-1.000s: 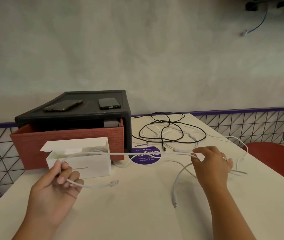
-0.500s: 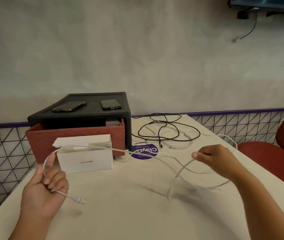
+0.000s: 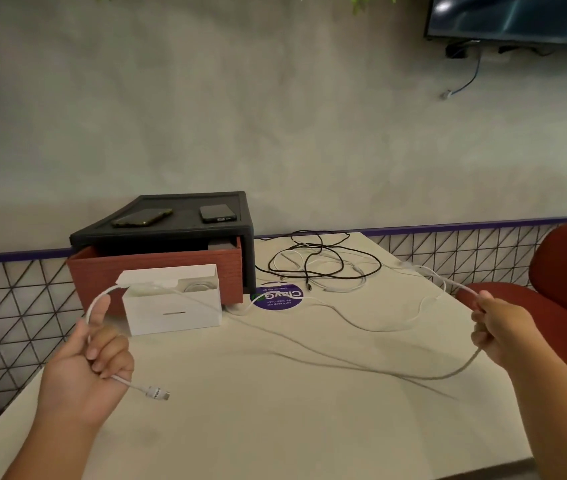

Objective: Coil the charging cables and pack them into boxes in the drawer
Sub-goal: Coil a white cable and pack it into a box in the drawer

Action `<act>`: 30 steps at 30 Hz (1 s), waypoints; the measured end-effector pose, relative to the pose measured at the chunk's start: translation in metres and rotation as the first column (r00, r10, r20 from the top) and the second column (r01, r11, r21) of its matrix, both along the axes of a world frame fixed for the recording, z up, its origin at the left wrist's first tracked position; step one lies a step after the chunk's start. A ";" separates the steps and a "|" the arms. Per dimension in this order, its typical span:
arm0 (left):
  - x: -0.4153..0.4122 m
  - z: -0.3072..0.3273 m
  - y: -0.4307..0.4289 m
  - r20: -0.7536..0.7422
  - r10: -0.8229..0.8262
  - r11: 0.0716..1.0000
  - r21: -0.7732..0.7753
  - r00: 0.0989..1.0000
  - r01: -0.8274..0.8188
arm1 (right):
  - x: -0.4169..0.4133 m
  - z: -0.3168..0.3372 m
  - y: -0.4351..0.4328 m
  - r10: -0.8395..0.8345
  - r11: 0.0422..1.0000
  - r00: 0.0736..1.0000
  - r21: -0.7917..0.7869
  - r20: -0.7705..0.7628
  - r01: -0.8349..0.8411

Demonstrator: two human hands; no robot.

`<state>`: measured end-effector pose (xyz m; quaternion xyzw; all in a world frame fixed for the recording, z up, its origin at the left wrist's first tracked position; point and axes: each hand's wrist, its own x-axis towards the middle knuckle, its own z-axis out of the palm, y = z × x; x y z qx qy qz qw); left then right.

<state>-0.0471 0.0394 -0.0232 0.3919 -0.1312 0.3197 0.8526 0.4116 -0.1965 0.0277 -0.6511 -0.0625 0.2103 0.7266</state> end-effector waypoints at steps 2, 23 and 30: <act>-0.005 0.006 -0.004 -0.018 0.044 0.999 0.001 0.999 -0.044 | 0.006 -0.006 -0.006 -0.054 0.996 0.996 0.064 -0.072 0.058; 0.053 0.095 -0.058 -0.320 0.493 0.861 0.048 0.809 -0.506 | 0.008 -0.028 -0.007 0.082 0.809 0.859 -0.538 0.505 0.239; 0.099 0.123 -0.066 -0.450 0.496 0.863 0.163 0.743 -0.478 | -0.107 0.035 0.071 0.444 0.894 0.651 -0.248 0.616 -0.374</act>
